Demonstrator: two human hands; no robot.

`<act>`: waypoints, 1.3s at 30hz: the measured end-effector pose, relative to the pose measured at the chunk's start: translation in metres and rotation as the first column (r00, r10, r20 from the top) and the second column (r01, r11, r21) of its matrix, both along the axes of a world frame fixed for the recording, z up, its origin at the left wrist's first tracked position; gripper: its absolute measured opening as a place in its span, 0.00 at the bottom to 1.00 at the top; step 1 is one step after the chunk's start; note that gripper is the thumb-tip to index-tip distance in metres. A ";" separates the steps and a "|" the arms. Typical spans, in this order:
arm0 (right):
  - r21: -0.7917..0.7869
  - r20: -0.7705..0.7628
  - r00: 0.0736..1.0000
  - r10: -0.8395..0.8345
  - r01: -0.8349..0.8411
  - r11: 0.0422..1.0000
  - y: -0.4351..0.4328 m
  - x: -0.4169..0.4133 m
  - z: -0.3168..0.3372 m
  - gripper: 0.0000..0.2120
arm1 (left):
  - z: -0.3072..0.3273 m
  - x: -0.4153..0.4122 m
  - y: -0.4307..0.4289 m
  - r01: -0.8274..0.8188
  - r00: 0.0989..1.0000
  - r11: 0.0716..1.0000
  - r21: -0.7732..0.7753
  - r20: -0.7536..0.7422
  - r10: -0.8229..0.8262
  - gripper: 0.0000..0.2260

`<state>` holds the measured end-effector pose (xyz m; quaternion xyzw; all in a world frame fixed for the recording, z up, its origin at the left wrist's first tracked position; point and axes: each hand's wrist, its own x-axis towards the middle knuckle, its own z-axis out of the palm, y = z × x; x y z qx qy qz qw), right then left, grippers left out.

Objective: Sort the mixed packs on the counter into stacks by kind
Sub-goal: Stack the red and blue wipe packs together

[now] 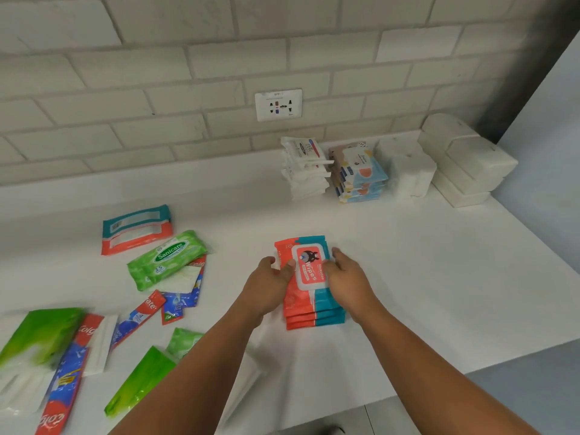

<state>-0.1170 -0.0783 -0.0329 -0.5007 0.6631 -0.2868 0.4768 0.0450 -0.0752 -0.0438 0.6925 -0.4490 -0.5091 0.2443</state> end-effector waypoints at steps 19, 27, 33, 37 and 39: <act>-0.347 -0.580 0.728 0.365 -0.626 0.698 -0.059 0.250 -0.006 0.17 | -0.008 0.280 -0.037 0.221 0.791 0.882 -0.417 0.606 0.089 0.15; -0.184 -0.623 0.614 0.485 -0.718 0.672 -0.114 0.328 -0.026 0.15 | -0.043 0.349 -0.057 0.303 0.658 0.882 -0.360 0.749 0.080 0.19; -0.064 -0.625 0.594 0.506 -0.685 0.725 -0.144 0.353 -0.038 0.14 | -0.069 0.373 -0.088 0.366 0.603 0.877 -0.311 0.797 0.030 0.30; -0.055 -0.513 0.729 0.454 -0.555 0.830 -0.160 0.365 -0.043 0.15 | -0.077 0.372 -0.095 0.358 0.670 0.856 -0.374 0.742 0.043 0.27; -0.040 -0.368 0.843 0.393 -0.437 0.899 -0.166 0.370 -0.044 0.16 | -0.079 0.371 -0.093 0.373 0.661 0.839 -0.395 0.748 0.058 0.25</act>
